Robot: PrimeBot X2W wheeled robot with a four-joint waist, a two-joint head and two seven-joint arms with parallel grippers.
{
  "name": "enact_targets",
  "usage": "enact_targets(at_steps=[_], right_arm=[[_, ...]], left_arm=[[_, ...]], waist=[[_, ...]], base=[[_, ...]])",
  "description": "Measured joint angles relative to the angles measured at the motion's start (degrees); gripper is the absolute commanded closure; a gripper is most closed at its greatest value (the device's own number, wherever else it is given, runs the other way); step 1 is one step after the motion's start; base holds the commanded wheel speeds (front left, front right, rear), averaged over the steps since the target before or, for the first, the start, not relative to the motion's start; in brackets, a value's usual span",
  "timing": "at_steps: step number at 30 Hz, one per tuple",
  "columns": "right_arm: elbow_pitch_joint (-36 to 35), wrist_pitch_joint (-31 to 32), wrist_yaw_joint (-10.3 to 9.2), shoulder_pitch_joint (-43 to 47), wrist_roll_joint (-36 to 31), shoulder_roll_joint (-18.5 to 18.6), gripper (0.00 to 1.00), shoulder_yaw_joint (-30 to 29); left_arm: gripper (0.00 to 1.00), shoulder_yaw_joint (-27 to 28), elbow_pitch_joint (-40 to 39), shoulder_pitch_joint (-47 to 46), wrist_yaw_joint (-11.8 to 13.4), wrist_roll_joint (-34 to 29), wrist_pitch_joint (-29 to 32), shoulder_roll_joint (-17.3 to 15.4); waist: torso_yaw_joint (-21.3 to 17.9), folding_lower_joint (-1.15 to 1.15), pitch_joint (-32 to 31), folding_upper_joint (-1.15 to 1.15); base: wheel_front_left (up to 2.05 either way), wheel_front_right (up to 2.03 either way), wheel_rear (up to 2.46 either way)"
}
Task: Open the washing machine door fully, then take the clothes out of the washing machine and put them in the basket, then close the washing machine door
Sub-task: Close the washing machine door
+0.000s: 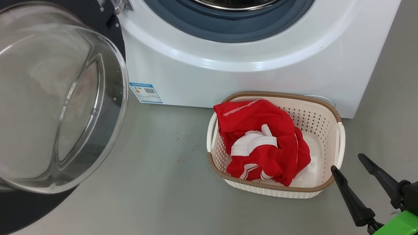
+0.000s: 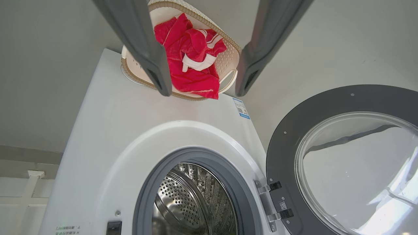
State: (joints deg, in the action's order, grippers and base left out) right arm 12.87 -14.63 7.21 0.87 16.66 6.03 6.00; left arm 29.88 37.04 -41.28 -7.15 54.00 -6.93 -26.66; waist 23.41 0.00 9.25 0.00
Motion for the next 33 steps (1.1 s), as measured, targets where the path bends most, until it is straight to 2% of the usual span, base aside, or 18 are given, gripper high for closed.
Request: enact_targets(at_steps=[2,7,15,24,33], right_arm=[[0.0,0.0,0.0,0.0,0.0,-0.3,0.0,0.0],[-0.1,0.0,0.0,-0.1,0.0,-0.4,0.0,0.0],[-0.1,0.0,0.0,-1.4,0.0,-0.1,0.0,0.2],[-0.1,0.0,0.0,-1.3,-0.1,0.0,0.0,0.0],[-0.3,0.0,0.0,0.1,-0.1,-0.6,0.0,-1.0]], left_arm=[[1.0,-0.7,5.0,-1.9,0.0,2.4,5.1,-2.1],[1.0,-2.7,14.2,-4.6,0.0,7.0,15.8,-5.0],[1.0,-7.7,19.3,-5.6,0.0,10.8,31.4,-6.3],[1.0,-9.9,15.4,-2.4,0.0,15.7,42.4,-7.2],[1.0,-13.8,0.7,7.9,0.1,21.4,50.6,-6.9]], waist=[[0.0,0.0,0.3,0.0],[0.0,0.0,1.3,0.0],[-0.1,0.0,2.0,0.0],[-0.4,0.0,0.3,0.0],[-0.5,0.0,-2.2,0.0]], base=[[0.0,0.0,0.0],[0.0,0.0,0.0],[0.0,0.0,0.0],[0.0,0.0,0.0],[0.0,0.0,0.0]])
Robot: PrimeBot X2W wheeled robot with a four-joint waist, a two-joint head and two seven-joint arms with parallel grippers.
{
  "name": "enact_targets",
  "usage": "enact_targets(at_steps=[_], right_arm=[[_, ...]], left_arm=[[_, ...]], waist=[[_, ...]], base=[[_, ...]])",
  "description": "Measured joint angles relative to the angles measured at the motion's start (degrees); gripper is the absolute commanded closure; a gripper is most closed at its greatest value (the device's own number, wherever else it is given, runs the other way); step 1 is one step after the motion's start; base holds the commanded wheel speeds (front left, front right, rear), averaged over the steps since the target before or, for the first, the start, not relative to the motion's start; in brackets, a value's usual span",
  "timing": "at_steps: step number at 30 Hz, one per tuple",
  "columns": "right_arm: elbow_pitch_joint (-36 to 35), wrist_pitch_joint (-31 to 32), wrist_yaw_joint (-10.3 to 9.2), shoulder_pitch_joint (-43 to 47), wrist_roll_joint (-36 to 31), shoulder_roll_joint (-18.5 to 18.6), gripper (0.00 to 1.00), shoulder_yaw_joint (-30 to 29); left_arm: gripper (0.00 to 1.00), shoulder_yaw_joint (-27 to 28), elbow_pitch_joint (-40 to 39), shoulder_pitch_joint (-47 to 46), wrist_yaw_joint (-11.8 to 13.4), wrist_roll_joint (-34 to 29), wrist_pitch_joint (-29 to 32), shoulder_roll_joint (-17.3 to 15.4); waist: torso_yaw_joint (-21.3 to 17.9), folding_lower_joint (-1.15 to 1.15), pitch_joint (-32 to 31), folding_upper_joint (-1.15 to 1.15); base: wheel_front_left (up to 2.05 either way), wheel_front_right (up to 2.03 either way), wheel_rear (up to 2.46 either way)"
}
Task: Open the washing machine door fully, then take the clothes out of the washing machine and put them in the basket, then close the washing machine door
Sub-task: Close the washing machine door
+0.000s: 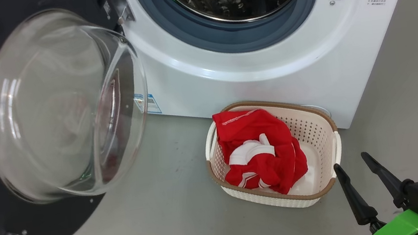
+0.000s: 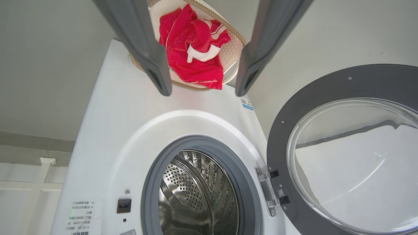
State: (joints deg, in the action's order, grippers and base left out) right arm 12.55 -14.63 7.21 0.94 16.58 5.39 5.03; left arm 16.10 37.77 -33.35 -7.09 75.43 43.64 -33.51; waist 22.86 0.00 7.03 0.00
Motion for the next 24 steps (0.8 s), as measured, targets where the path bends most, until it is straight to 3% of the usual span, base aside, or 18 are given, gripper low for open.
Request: enact_targets(at_steps=[8,24], right_arm=[[-0.3,0.0,0.0,1.5,0.0,-0.2,0.0,-0.8],[-0.6,0.0,0.0,2.7,0.0,-0.7,0.0,-2.2]], left_arm=[[1.0,-3.4,-13.3,7.5,0.0,4.8,5.0,0.5],[1.0,-11.5,-30.8,12.3,0.0,8.9,7.3,3.5]], waist=[[-0.4,0.0,-1.5,0.0],[-3.4,0.0,-3.4,0.0]], base=[[0.0,0.0,0.0],[0.0,0.0,0.0]])
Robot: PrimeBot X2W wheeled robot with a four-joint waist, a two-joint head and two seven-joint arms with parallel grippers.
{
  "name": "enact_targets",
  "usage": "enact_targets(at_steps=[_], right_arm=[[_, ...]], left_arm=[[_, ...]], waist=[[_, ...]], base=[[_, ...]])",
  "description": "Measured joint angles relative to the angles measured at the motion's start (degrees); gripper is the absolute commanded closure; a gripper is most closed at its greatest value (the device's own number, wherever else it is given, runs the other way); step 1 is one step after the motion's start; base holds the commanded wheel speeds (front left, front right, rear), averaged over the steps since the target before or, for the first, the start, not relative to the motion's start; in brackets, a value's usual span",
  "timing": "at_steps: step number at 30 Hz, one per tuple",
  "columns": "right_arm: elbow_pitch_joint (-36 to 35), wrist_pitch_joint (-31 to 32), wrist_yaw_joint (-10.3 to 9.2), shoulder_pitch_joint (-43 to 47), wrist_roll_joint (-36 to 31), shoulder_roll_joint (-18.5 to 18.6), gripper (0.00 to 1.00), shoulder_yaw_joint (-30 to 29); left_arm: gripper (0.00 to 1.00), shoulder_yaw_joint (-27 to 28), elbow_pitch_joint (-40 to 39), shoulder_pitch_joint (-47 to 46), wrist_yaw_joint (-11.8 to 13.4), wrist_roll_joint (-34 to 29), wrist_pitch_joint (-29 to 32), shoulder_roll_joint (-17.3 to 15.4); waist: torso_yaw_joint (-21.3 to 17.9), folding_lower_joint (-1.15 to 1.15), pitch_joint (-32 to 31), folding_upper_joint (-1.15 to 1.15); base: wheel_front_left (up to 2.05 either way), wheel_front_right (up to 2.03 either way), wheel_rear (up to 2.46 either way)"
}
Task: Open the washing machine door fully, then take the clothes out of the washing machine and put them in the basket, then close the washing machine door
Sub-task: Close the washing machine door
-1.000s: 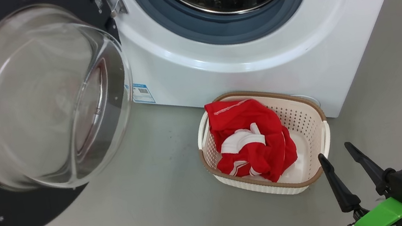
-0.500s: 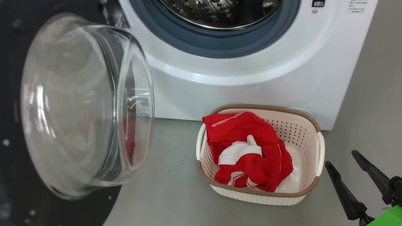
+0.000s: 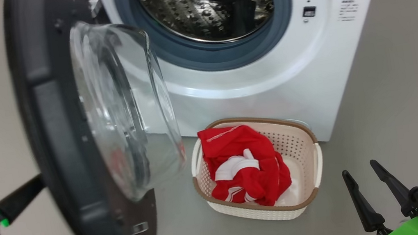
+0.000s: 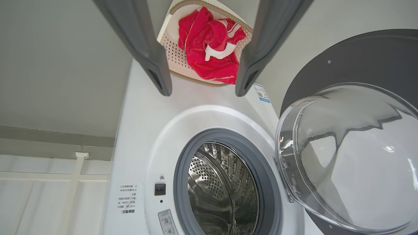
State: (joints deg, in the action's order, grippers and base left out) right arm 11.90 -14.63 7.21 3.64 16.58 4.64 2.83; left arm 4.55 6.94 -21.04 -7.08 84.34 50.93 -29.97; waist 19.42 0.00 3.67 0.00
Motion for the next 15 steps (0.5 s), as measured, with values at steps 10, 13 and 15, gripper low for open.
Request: enact_targets(at_steps=[10,13,15], right_arm=[[-0.1,0.0,0.0,0.0,0.0,-0.5,0.0,-0.2],[-0.1,0.0,0.0,0.0,0.0,-0.5,0.0,-0.2],[-0.1,0.0,0.0,0.0,0.0,-0.6,0.0,-0.3]], left_arm=[[1.0,-5.8,-5.2,-0.4,0.0,-0.9,-5.7,4.0],[1.0,-7.9,-5.2,-1.3,0.0,-2.4,-8.0,5.3],[1.0,-8.8,-5.0,-1.7,0.0,-2.7,-9.3,5.7]], waist=[[-3.6,0.0,-0.1,0.0],[-4.5,0.0,0.0,0.0],[-5.1,0.0,0.1,0.0]], base=[[0.0,0.0,0.0],[0.0,0.0,0.0],[0.0,0.0,0.0]])
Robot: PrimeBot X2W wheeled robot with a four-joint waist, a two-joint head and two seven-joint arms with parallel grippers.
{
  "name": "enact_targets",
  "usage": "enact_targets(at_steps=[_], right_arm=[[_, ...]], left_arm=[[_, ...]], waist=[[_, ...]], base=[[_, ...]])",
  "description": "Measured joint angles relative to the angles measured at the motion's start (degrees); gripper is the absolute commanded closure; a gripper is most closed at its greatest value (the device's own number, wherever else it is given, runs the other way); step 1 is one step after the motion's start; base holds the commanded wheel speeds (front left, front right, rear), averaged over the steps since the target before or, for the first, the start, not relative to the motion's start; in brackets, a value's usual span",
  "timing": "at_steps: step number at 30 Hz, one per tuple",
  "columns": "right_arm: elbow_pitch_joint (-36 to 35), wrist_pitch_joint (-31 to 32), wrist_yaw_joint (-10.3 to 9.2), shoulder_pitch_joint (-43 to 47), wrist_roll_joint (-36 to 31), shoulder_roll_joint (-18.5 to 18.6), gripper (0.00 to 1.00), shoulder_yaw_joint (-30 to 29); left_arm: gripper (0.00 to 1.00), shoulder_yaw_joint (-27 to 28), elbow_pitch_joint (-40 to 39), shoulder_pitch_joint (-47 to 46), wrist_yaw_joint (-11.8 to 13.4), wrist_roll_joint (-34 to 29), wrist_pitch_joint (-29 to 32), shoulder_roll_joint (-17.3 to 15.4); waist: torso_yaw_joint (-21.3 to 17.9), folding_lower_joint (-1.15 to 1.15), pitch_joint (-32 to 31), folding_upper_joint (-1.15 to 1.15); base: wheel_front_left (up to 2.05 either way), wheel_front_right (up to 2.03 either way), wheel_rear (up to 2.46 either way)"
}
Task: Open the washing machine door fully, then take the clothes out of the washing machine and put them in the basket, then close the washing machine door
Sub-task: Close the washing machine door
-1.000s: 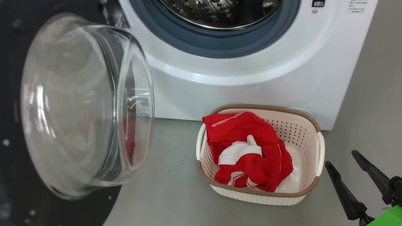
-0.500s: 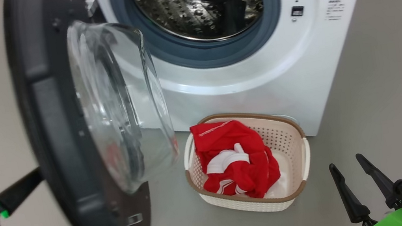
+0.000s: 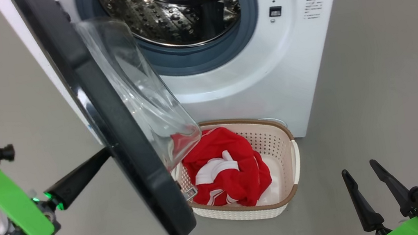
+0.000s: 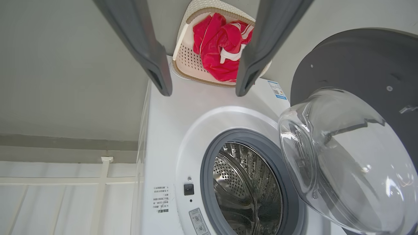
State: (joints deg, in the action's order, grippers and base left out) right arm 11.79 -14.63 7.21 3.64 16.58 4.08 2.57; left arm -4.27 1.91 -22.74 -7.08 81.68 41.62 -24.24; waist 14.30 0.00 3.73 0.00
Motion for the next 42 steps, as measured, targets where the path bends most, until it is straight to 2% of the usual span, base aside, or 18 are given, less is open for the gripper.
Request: enact_targets(at_steps=[7,13,24,25,27,29,32,33,35,36,42], right_arm=[[0.0,0.0,0.0,0.0,0.0,-0.2,0.0,0.0],[0.1,0.0,0.0,1.1,0.0,-0.4,0.0,0.0],[0.2,0.0,0.0,1.2,0.1,-0.6,0.0,0.6],[0.2,0.0,0.0,1.2,0.1,-0.6,0.0,0.6],[0.4,0.0,0.0,1.2,0.1,-0.6,0.0,0.9],[0.5,0.0,0.0,1.2,0.1,-0.6,0.0,1.3],[0.8,0.0,0.0,1.2,0.1,-0.7,0.0,1.8],[0.9,0.0,0.0,1.2,0.1,-0.7,0.0,1.8],[1.1,0.0,0.0,1.2,0.1,-0.7,0.0,1.9],[1.1,0.0,0.0,1.2,0.2,-0.7,0.0,1.9],[1.5,0.0,0.0,1.2,0.4,-0.7,0.0,2.0]], left_arm=[[1.0,-1.3,1.2,-0.7,0.0,0.0,-3.0,-0.5],[1.0,-1.7,2.2,-0.2,0.0,0.0,-5.8,-1.5],[1.0,-2.2,4.3,10.0,0.0,-0.3,-15.7,-1.5],[0.96,-2.3,4.6,11.0,0.0,-0.5,-16.7,-1.4],[0.8,-2.6,5.4,12.7,0.0,-0.6,-18.6,-1.3],[0.74,-3.0,5.9,14.4,0.0,-0.6,-20.3,-0.9],[0.52,-3.9,7.1,16.8,0.0,-1.2,-22.9,-0.7],[0.42,-4.1,7.7,17.4,0.0,-1.2,-24.0,-0.6],[0.02,-5.0,8.7,18.4,0.0,-2.1,-26.1,-0.5],[0.0,-5.2,9.5,18.7,0.0,-2.2,-27.3,-0.3],[0.0,-6.4,13.0,20.8,0.0,-1.9,-34.0,1.1]], waist=[[-1.3,0.0,-0.2,0.0],[-0.8,0.0,-0.8,0.0],[1.6,0.0,-2.3,0.0],[1.9,0.0,-2.5,0.0],[2.5,0.0,-2.7,0.0],[3.0,0.0,-3.0,0.0],[3.7,0.0,-3.3,0.0],[4.0,0.0,-3.4,0.0],[4.4,0.0,-3.6,0.0],[4.5,0.0,-3.6,0.0],[5.2,0.0,-4.4,0.0]], base=[[0.0,0.0,0.0],[0.0,0.0,0.0],[0.0,0.0,0.0],[0.0,0.0,0.0],[0.0,0.0,0.0],[0.0,0.0,0.0],[0.0,0.0,0.0],[0.0,0.0,0.0],[0.0,0.0,0.0],[0.0,0.0,0.0],[0.0,0.0,0.0]])
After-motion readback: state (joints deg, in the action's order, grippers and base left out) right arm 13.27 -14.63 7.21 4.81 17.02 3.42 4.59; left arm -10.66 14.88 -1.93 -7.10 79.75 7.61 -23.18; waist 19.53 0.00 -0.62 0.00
